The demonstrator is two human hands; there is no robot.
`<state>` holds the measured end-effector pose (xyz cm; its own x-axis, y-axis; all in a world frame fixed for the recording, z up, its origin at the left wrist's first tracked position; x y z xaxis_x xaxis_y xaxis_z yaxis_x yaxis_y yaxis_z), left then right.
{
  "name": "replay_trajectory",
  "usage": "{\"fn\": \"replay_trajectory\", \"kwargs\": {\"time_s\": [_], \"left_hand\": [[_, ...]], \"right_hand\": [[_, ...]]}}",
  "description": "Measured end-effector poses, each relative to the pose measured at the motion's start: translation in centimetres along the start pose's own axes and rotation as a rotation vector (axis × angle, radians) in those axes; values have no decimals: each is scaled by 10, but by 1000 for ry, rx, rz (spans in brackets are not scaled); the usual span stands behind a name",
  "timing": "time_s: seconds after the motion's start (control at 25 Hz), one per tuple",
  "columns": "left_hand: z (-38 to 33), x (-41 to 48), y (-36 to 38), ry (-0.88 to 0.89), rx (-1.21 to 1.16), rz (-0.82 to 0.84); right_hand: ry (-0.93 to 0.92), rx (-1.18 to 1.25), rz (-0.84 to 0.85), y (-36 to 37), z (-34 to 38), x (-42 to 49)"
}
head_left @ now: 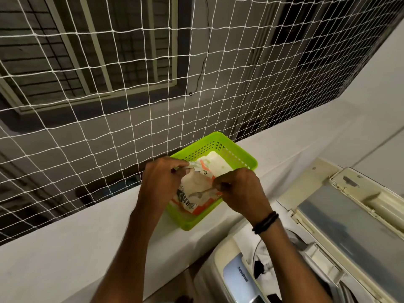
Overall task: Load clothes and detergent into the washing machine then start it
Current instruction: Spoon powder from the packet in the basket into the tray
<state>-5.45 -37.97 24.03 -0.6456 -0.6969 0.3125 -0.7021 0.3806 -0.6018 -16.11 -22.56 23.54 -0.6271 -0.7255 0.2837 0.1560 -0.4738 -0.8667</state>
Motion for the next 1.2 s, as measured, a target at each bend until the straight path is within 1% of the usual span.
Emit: {"fn": "replay_trajectory", "kwargs": {"time_s": [0.08,0.12,0.16,0.24,0.36,0.56,0.72,0.88,0.96,1.12,1.2], "left_hand": [[2,-1,0,16,-13,8],[3,-2,1,26,-18,13],[3,-3,1,33,-23,14],[5,-4,1,24,-31,17],[8,-4,2,10,-43,22],[7,-5,3,4,-61,20],[8,-4,2,7,-64,7],[6,-4,0,25,-81,-23],[5,-5,0,27,-89,-30],[0,-5,1,22,-76,-37],[-2,-7,2,9,-74,-36]], "right_hand": [[32,-85,-47,-14,-7,7],[31,-122,-44,-16,-8,11],[31,-158,-15,-13,-8,15],[84,-210,100,7,-18,22],[302,-86,263,26,-43,25],[408,47,349,23,-40,25],[457,203,304,2,-41,17],[526,314,201,-18,-52,5],[600,434,167,-17,-65,-2],[811,732,121,-10,-90,-27],[870,827,117,-6,-95,-38]]}}
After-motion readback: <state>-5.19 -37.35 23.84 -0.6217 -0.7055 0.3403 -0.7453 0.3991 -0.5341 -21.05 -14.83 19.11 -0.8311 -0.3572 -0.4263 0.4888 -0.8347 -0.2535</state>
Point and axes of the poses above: each hand's wrist, its own x-axis towards the middle knuckle, its own y-axis out of the palm, z = x × y, the point moved 10 cm from there along x, towards the middle knuckle, and after that the axes turned 4 degrees about -z, right-handed, at the moved point
